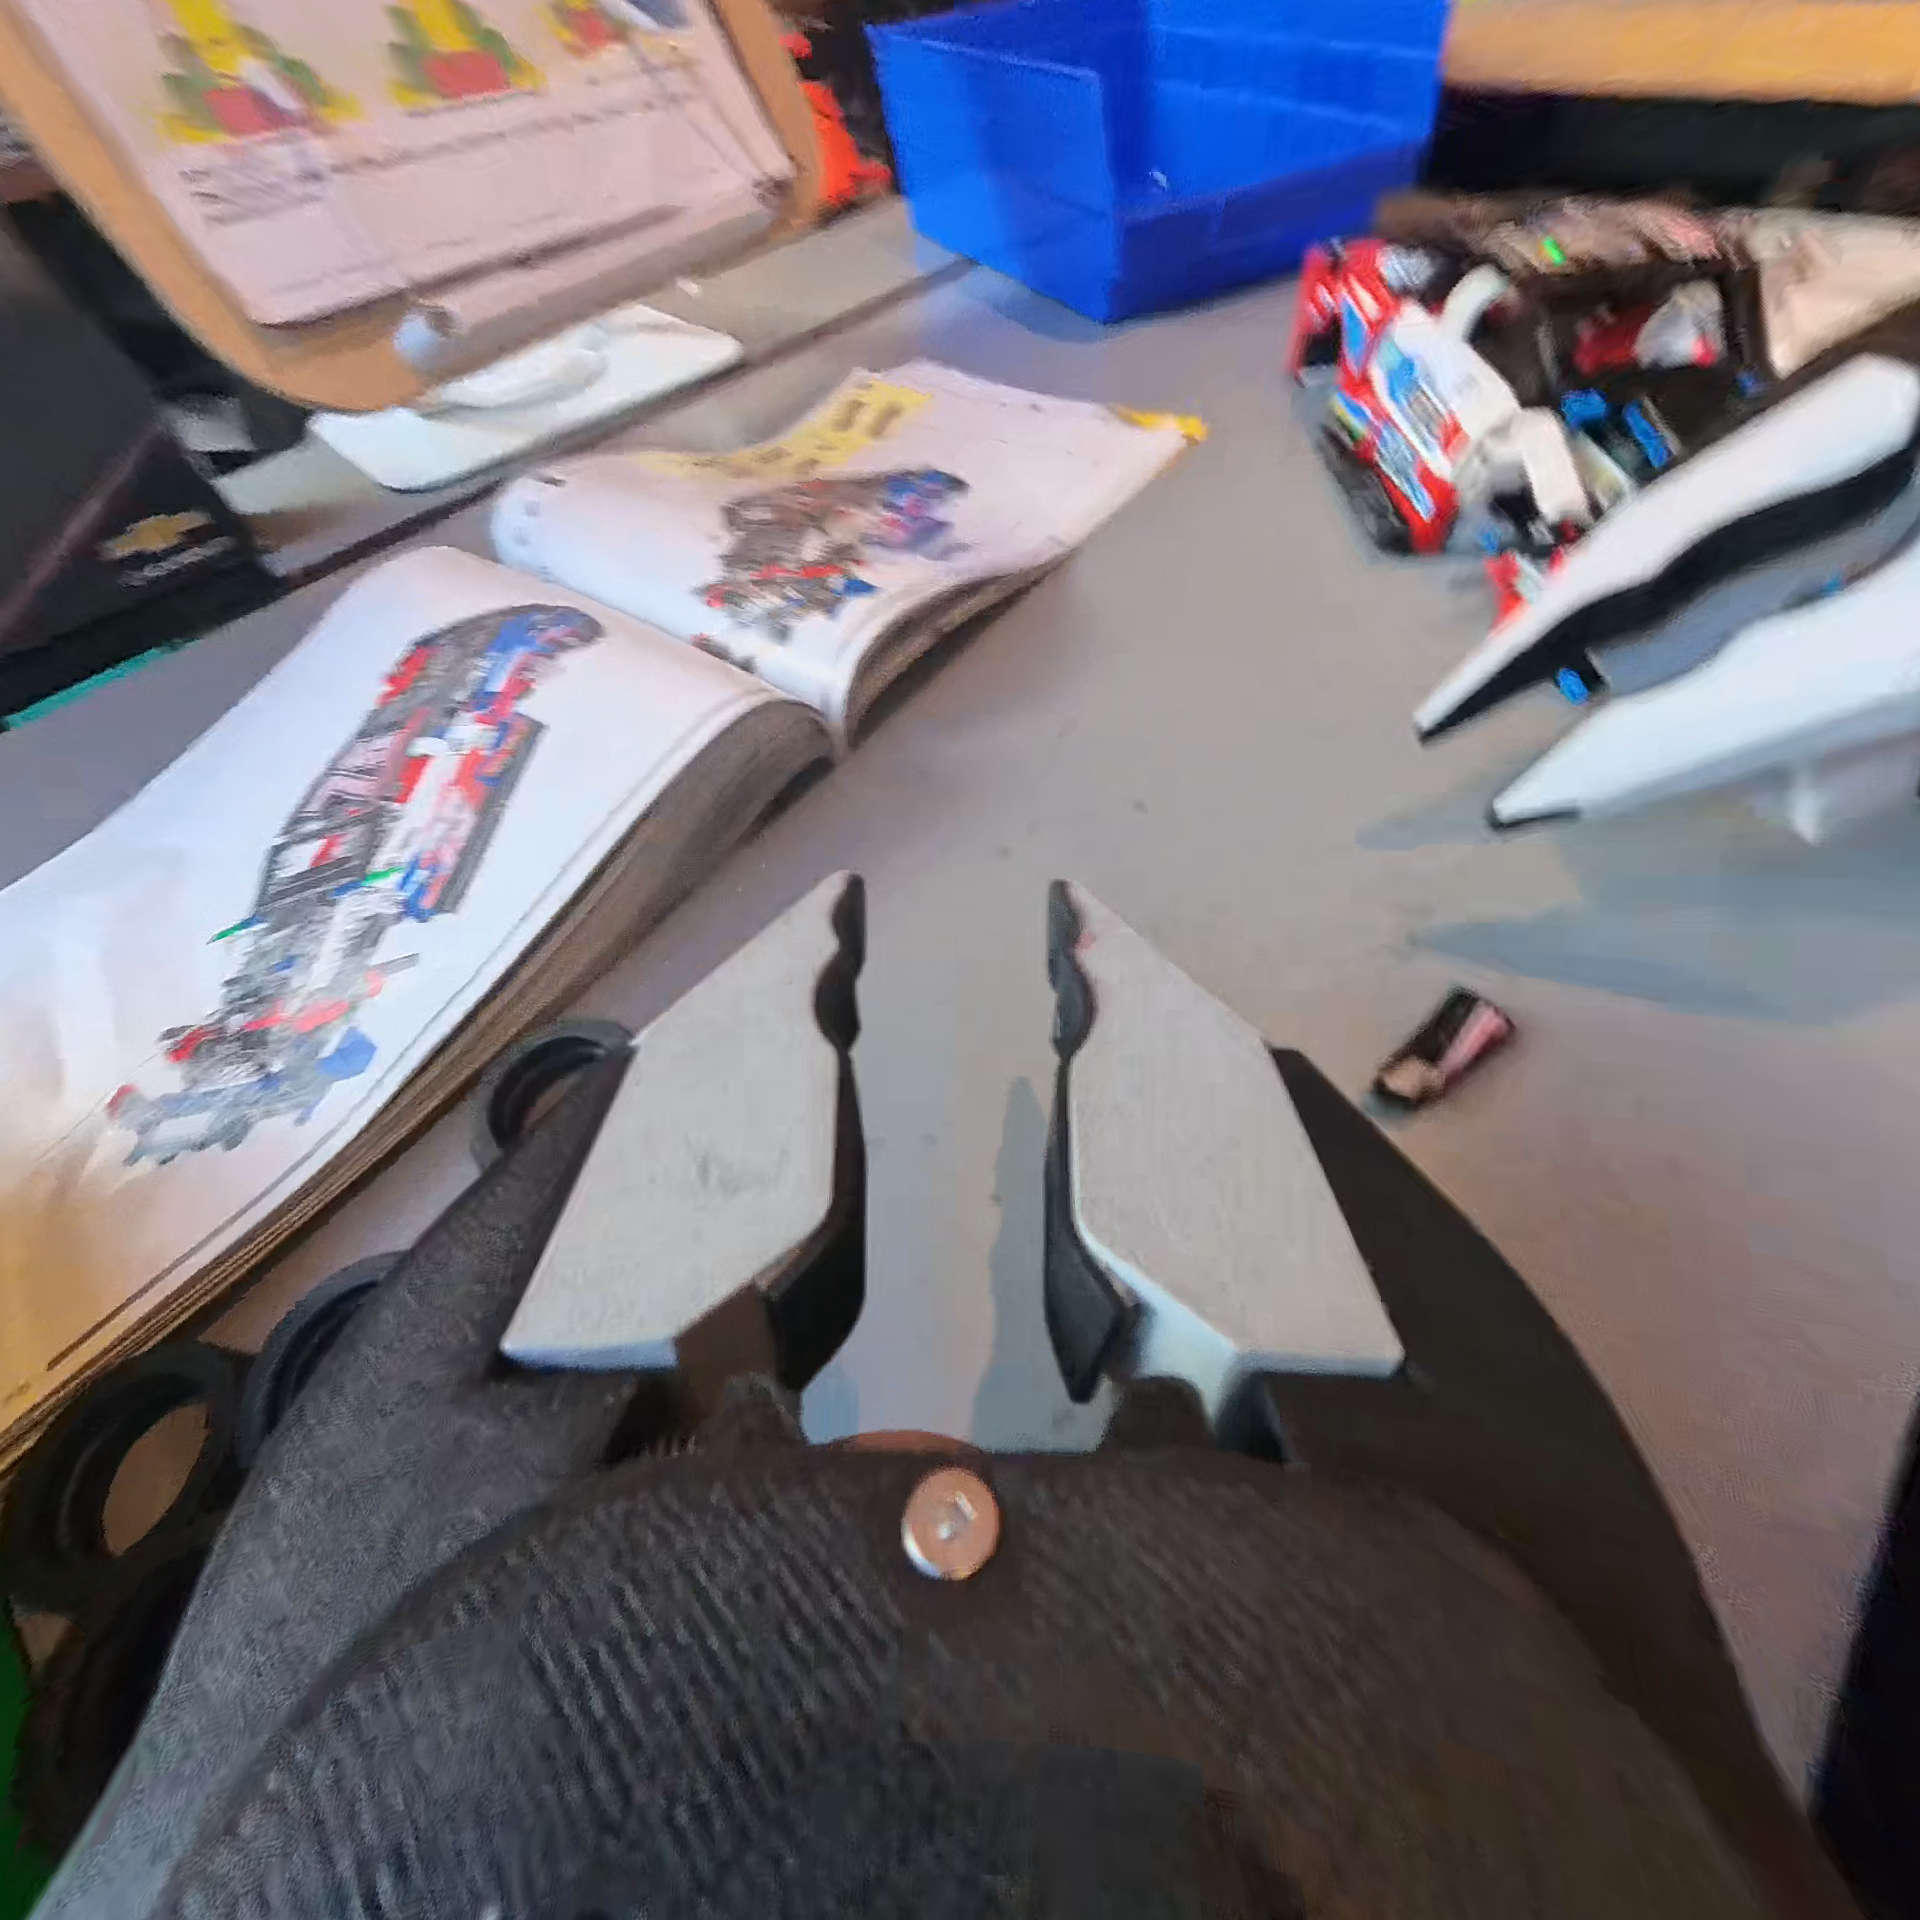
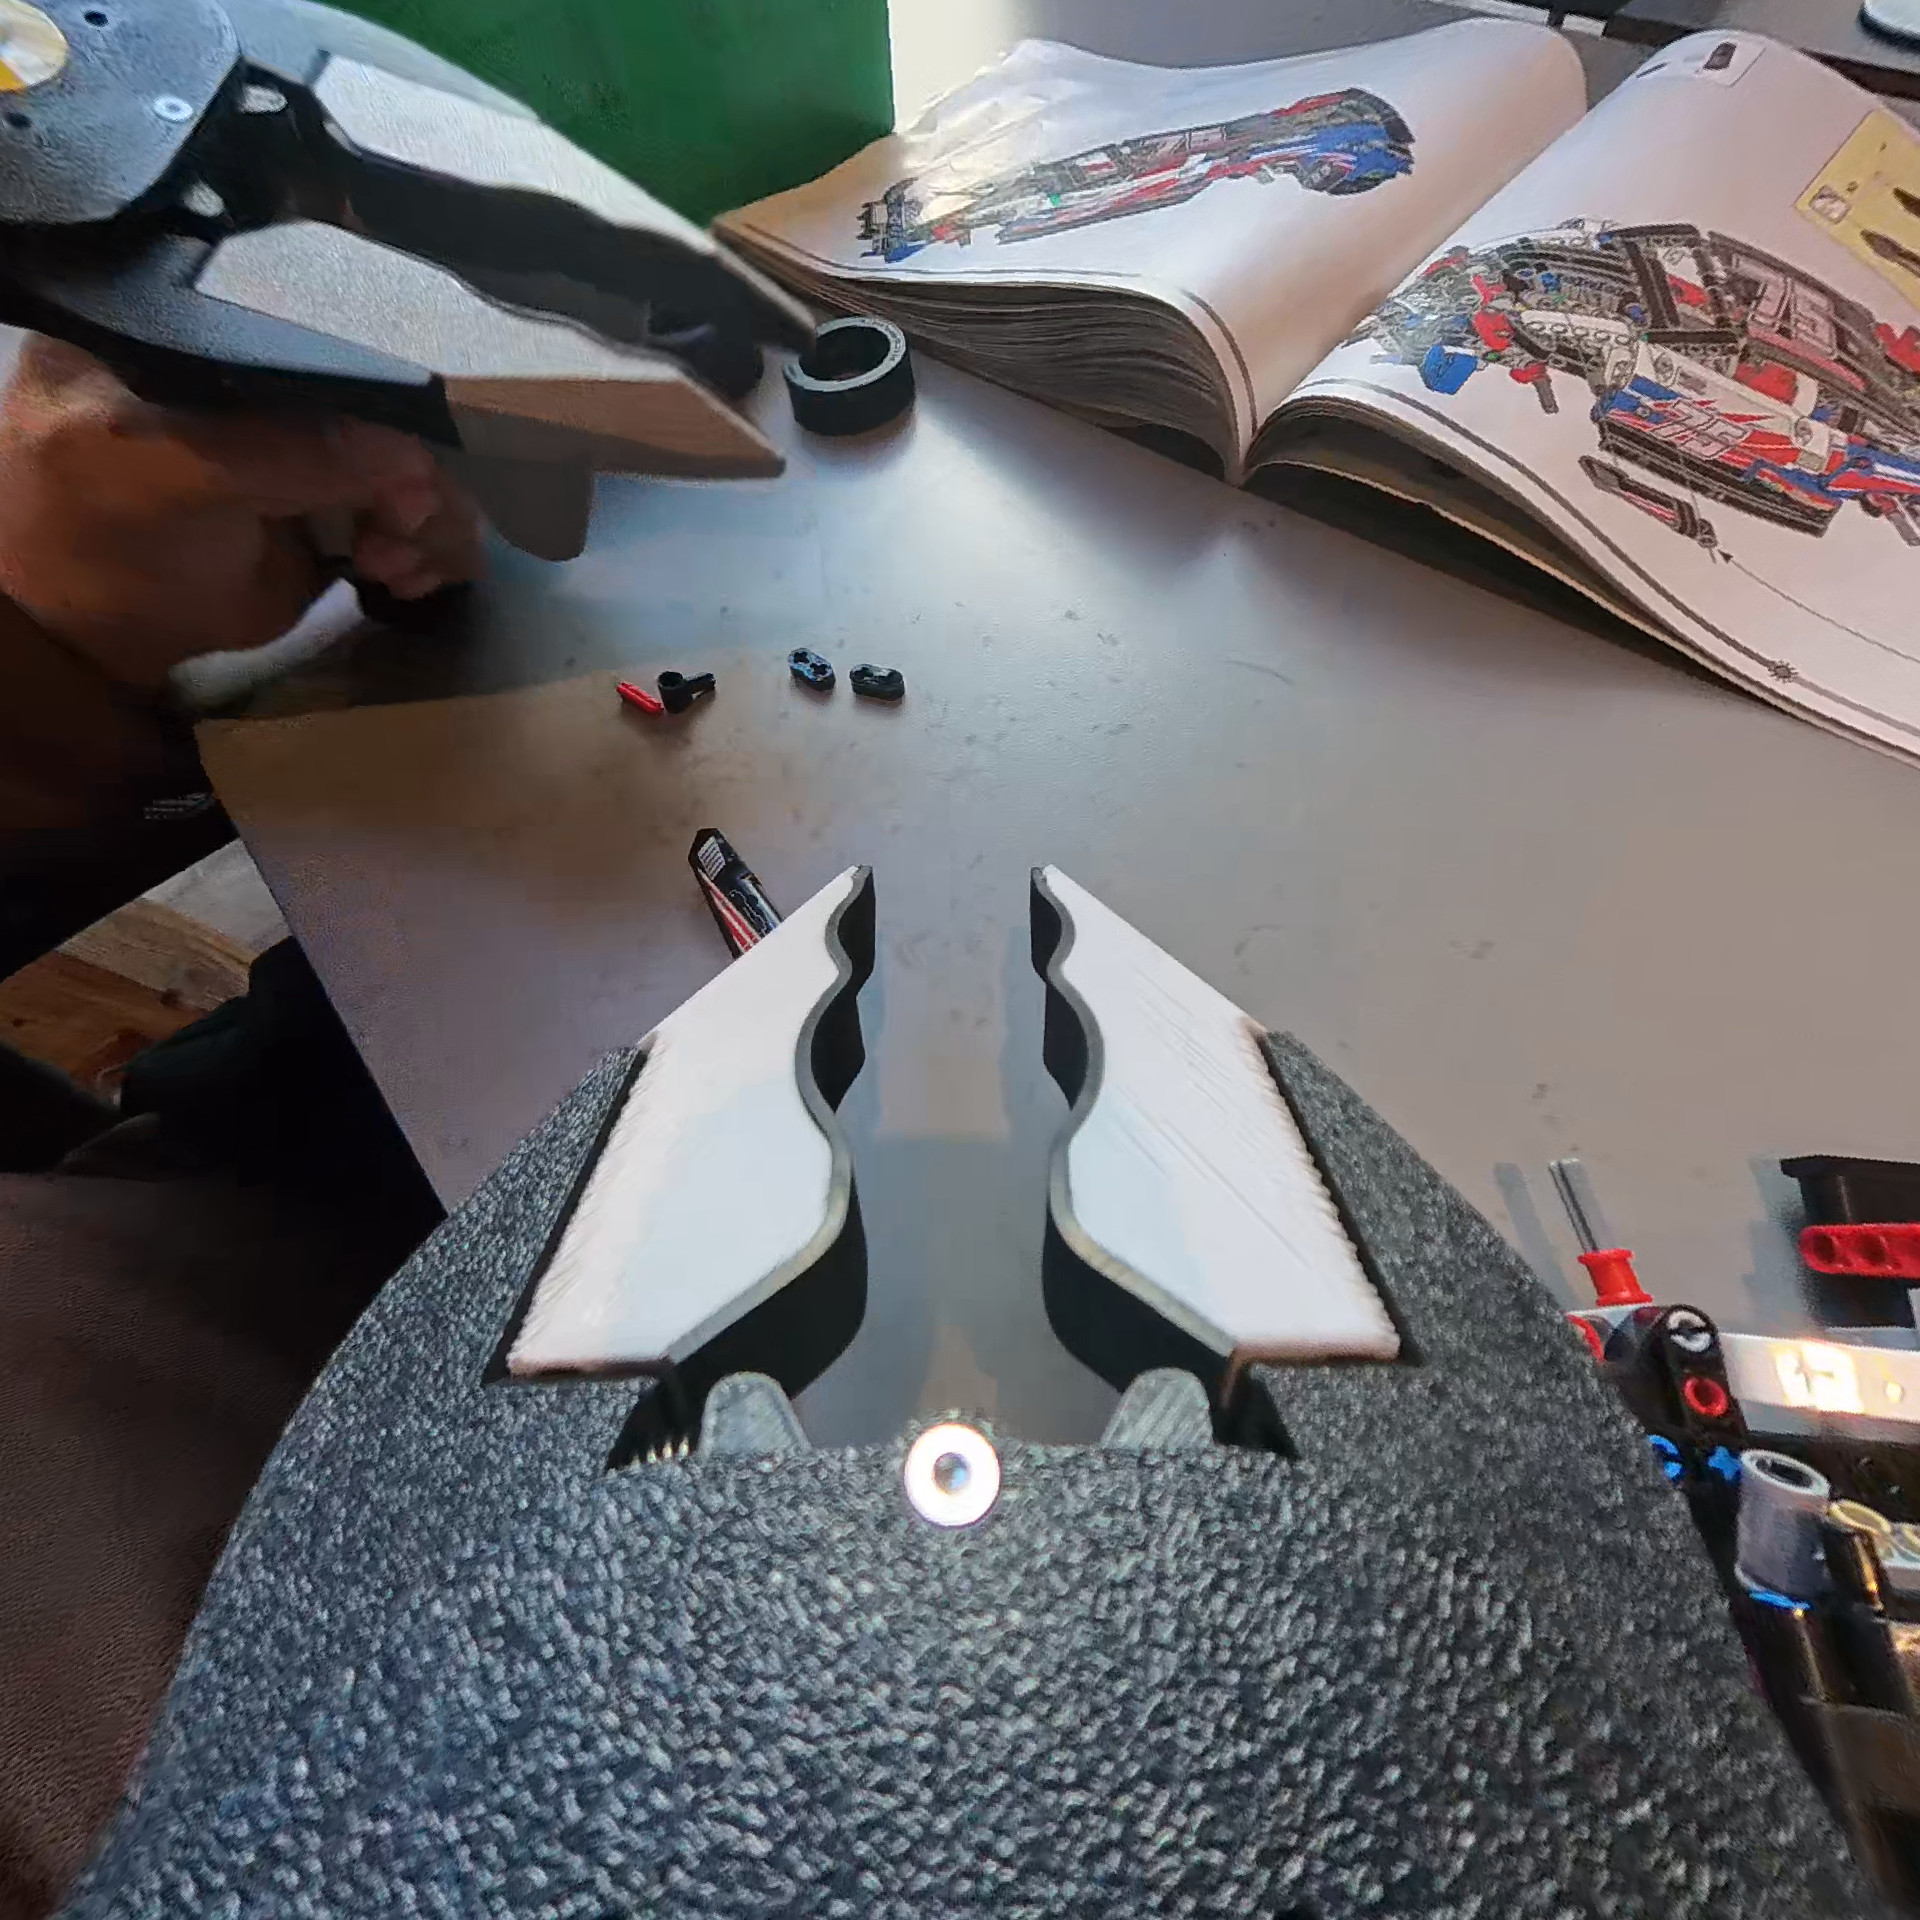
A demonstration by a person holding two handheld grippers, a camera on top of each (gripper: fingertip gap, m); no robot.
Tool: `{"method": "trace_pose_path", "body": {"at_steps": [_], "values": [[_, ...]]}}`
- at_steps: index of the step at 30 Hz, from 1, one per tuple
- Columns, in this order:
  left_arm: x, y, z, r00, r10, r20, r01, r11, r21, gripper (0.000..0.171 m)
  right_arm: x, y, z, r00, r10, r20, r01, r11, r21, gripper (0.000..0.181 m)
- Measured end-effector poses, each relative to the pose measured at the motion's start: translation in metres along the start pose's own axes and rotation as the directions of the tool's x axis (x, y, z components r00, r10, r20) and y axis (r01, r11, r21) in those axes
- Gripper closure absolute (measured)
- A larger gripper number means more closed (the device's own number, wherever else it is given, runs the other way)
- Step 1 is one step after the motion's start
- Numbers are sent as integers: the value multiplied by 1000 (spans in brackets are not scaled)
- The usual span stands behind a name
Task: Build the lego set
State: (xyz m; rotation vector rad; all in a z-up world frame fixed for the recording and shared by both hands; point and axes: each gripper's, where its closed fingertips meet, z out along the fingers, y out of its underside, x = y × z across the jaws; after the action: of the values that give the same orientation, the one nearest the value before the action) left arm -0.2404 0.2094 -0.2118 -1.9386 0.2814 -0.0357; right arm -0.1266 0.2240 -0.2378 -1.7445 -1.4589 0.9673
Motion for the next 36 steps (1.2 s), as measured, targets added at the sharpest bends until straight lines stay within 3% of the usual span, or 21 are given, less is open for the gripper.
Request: {"method": "trace_pose_path", "body": {"at_steps": [4,12,21,25,29,32,36], "values": [[20,34,-10,981,88,-173,-128,964,-234,149,-3,0,-1,1000,-22,-1,22,1000,2,151],[35,69,-38,953,160,-257,-256,878,-404,149,-8,2,-1,993,-109,-46,109,994,-8,153],[50,70,-33,938,156,-309,-276,876,-395,171,-7,1,-2,993,-102,-56,102,995,1,153],[51,70,-33,937,141,-319,-266,879,-395,171,-8,1,-1,996,-74,-39,74,997,-1,130],[51,70,-33,931,118,-344,-247,901,-358,171,-15,1,-2,998,-59,12,59,998,6,119],[51,69,-35,929,99,-358,-230,910,-345,171,-26,0,-3,994,-72,85,71,997,19,135],[64,49,-35,906,176,-385,-289,921,-260,171,-48,-10,-16,964,-151,221,126,984,123,163]]}}
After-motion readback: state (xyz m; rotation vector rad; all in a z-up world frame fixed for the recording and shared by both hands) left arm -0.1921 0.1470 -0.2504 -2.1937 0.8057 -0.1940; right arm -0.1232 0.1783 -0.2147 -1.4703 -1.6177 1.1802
